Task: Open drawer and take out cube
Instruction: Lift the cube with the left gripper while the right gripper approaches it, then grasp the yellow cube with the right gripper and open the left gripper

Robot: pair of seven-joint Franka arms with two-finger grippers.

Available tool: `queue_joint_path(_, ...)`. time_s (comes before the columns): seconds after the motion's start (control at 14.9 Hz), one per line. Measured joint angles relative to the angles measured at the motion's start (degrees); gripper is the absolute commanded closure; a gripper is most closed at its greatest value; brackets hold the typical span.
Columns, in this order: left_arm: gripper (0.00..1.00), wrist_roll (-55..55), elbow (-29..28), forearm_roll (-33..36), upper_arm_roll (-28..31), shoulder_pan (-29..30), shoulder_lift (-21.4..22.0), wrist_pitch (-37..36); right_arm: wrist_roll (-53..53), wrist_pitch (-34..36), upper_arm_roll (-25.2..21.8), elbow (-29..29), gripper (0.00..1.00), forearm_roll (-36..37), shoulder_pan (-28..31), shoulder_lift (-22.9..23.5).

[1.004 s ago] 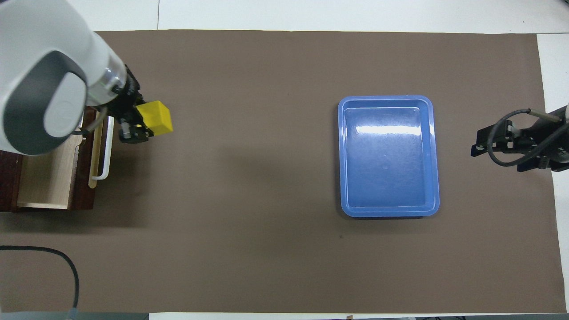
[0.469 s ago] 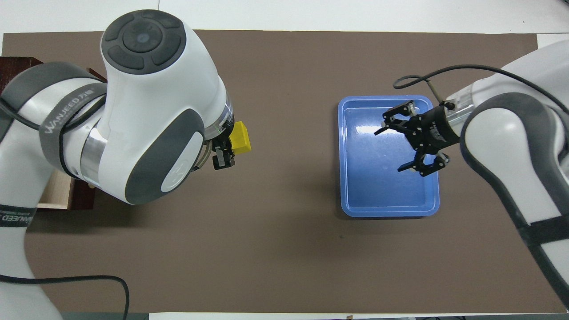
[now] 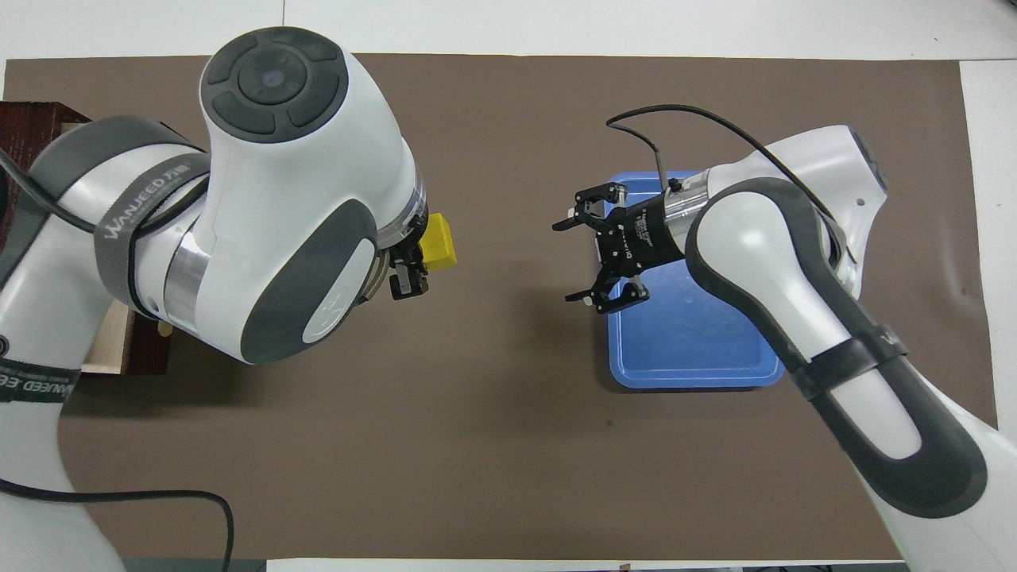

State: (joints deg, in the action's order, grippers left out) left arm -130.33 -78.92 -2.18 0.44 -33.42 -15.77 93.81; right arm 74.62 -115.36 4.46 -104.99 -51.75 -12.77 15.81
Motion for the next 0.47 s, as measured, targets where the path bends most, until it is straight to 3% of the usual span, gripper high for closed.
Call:
queue_joint_path(0.27, 1.0, 0.0, 0.0, 0.0, 0.0, 0.0, 0.0, 0.7, 8.0, -2.7, 0.0, 7.9, 0.0, -0.5, -7.7, 4.0)
queue_joint_path(0.47, 1.0, 0.0, -0.1, 0.0, 0.0, 0.0, 0.0, 0.8, 10.9, -2.7, 0.0, 12.2, 0.0, 0.9, -9.8, 5.2)
